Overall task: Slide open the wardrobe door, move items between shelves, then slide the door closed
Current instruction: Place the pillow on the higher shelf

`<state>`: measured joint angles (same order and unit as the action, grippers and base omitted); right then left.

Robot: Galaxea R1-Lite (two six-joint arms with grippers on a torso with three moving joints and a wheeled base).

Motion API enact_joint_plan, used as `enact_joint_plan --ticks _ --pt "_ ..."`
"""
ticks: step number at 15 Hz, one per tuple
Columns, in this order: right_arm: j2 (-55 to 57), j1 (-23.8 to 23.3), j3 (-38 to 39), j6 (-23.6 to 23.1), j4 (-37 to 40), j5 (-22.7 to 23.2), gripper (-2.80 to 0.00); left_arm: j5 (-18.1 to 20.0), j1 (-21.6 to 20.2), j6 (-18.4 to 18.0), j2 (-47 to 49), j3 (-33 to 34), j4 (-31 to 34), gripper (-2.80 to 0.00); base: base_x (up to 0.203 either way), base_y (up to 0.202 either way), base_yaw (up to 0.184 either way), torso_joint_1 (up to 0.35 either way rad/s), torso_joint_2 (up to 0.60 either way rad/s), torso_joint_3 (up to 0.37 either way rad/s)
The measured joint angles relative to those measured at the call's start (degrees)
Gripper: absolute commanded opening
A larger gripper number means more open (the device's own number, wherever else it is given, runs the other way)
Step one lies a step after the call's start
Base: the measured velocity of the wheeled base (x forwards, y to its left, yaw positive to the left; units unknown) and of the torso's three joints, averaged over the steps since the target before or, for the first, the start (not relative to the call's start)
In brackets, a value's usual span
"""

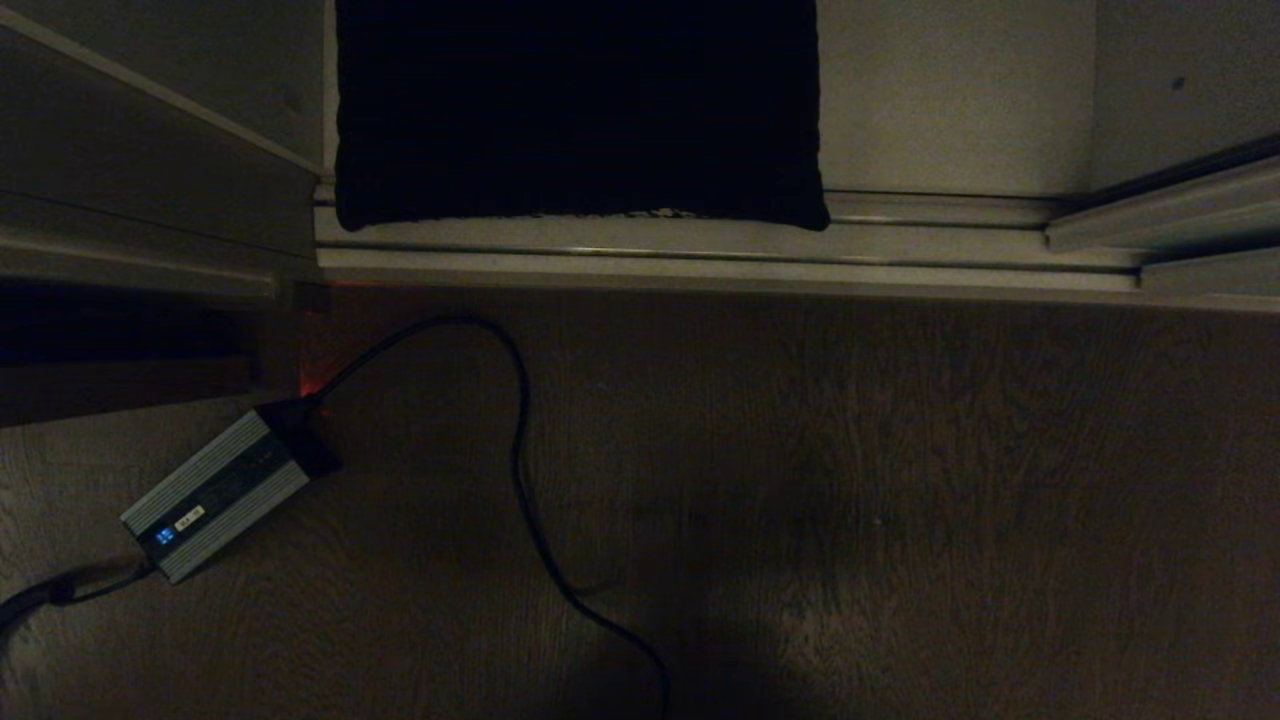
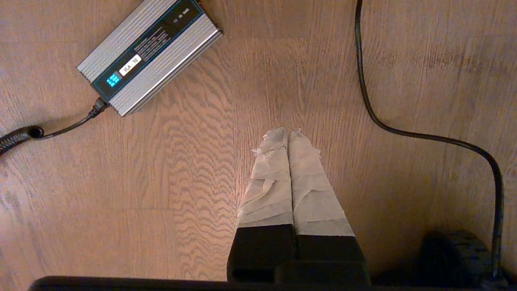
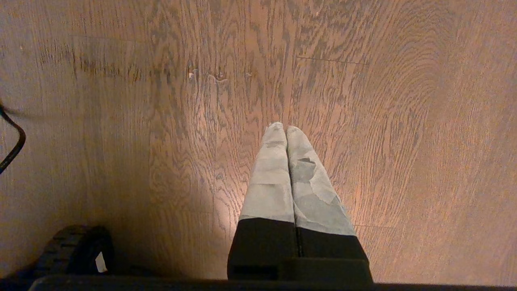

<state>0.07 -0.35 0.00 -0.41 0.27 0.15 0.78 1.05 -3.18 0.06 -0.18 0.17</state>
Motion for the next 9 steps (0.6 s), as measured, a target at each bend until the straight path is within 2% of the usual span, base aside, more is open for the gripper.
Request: enact_joint_plan --ticks 4,9 --pt "0.0 0.0 0.0 0.0 0.0 0.0 -2.80 1.2 0.0 -1.4 0.1 -1.3 1.5 -2.80 0.000 0.000 0.000 0.000 0.00 0.000" --pt "0.0 0.0 0.0 0.0 0.0 0.0 -2.80 6.7 0.1 2.4 7.6 -13.4 5.7 -2.80 0.000 0.000 0.000 0.000 0.00 0.000"
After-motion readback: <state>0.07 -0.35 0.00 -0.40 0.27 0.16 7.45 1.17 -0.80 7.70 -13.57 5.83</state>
